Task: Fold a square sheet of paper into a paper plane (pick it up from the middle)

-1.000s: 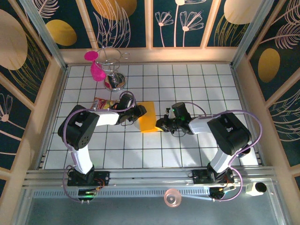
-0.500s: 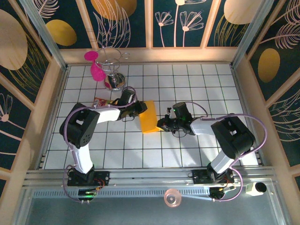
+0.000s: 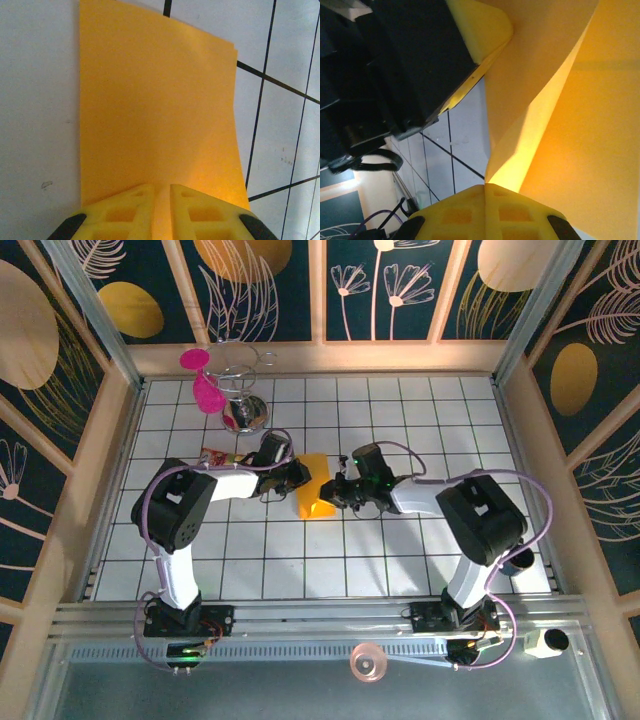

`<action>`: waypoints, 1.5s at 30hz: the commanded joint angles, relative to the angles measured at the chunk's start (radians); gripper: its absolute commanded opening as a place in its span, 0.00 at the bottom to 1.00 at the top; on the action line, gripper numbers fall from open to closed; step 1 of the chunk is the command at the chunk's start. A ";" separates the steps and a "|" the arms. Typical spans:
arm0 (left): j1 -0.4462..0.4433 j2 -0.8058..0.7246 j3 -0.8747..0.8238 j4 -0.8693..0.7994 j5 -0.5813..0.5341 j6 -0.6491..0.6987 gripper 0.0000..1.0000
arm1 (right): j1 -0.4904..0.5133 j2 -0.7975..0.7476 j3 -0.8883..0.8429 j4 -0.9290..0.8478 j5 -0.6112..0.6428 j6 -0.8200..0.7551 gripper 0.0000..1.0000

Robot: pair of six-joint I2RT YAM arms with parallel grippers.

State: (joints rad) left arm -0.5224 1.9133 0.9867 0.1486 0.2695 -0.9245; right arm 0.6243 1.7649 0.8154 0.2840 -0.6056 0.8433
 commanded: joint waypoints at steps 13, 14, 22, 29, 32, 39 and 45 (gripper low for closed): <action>0.008 -0.068 0.051 -0.086 -0.048 0.062 0.13 | 0.013 0.080 0.074 -0.002 -0.015 -0.029 0.00; 0.011 -0.076 0.067 -0.104 -0.061 0.076 0.14 | 0.012 0.070 0.068 -0.020 -0.014 -0.036 0.00; 0.042 -0.048 0.093 -0.148 -0.084 0.121 0.17 | -0.024 -0.046 -0.043 -0.131 -0.007 -0.058 0.00; 0.042 -0.053 0.054 -0.130 -0.045 0.104 0.15 | -0.049 -0.134 -0.100 -0.206 0.013 -0.073 0.00; 0.041 -0.070 0.015 -0.089 -0.012 0.087 0.15 | -0.055 -0.145 -0.109 -0.221 0.015 -0.069 0.00; 0.041 -0.049 -0.051 -0.030 0.036 0.059 0.12 | -0.054 -0.141 -0.101 -0.215 0.002 -0.067 0.00; 0.040 -0.011 -0.047 -0.038 0.038 0.064 0.11 | -0.024 -0.116 -0.047 -0.150 -0.051 -0.112 0.00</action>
State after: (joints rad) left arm -0.4786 1.8717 0.9405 0.0978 0.2882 -0.8501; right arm 0.5808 1.6398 0.7242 0.0921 -0.6167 0.7742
